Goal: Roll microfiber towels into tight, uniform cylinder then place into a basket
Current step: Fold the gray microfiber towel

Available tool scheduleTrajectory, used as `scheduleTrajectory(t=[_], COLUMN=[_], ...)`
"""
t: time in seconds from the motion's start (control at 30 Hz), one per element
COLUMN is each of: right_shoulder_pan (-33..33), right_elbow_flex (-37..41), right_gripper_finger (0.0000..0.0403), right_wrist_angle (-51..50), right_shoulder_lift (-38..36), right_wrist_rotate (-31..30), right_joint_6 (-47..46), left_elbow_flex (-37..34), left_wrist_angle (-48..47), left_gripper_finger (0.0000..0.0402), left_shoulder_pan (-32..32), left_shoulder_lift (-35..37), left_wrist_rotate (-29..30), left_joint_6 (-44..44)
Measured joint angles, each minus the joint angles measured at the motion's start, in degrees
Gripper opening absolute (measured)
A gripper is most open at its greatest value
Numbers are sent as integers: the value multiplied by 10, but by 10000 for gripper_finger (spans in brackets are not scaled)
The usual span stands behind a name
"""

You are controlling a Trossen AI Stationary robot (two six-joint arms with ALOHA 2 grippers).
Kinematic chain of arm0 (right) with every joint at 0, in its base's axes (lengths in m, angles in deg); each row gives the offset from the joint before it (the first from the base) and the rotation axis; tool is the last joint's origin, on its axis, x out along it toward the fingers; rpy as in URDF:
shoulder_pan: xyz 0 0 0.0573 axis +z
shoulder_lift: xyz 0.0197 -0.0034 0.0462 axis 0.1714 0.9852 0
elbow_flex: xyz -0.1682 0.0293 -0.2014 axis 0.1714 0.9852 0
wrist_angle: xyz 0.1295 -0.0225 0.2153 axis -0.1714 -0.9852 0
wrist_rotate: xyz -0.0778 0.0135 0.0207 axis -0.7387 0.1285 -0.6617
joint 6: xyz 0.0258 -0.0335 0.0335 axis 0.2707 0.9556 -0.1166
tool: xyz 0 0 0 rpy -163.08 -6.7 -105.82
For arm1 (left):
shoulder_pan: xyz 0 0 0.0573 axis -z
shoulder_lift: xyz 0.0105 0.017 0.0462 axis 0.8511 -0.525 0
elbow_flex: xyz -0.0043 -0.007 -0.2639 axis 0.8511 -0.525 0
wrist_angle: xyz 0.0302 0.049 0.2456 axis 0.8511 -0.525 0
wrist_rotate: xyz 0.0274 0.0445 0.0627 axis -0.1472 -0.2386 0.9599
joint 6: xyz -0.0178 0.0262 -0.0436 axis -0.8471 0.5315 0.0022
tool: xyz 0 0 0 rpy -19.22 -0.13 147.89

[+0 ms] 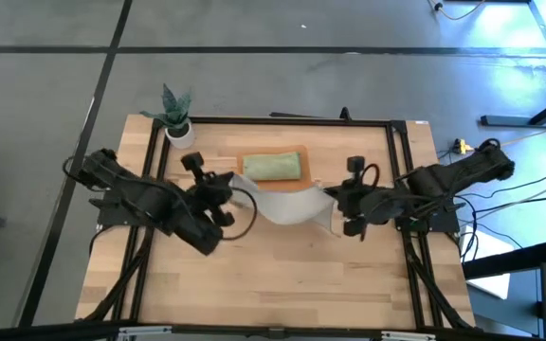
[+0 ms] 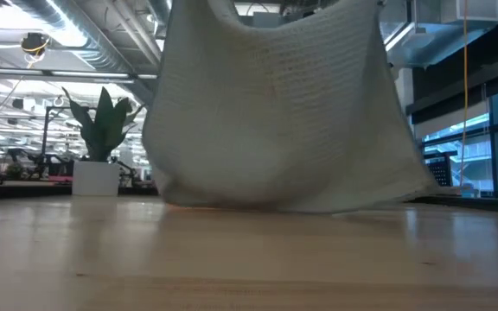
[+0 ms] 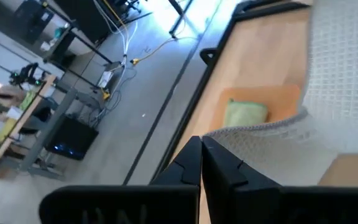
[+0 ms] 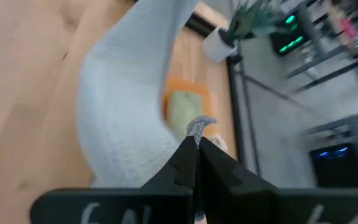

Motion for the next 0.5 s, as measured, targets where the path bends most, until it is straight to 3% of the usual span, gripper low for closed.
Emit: scheduleTrajectory(t=[0.1, 0.3, 0.5], right_shoulder_pan=[0, 0, 0], right_elbow_flex=[0, 0, 0], right_gripper_finger=[10, 10, 10], right_wrist_angle=[-37, -72, -78], right_shoulder_lift=[-17, -24, -24], right_wrist_rotate=[34, 65, 67], right_joint_6=[-32, -41, -42], left_elbow_flex=[0, 0, -5], left_wrist_angle=[0, 0, 1], left_gripper_finger=[0, 0, 0], left_shoulder_pan=[-11, -30, -41], left_shoulder_lift=[20, 43, 42], left_wrist_rotate=[-10, -88, -229], left_joint_6=[0, 0, 11])
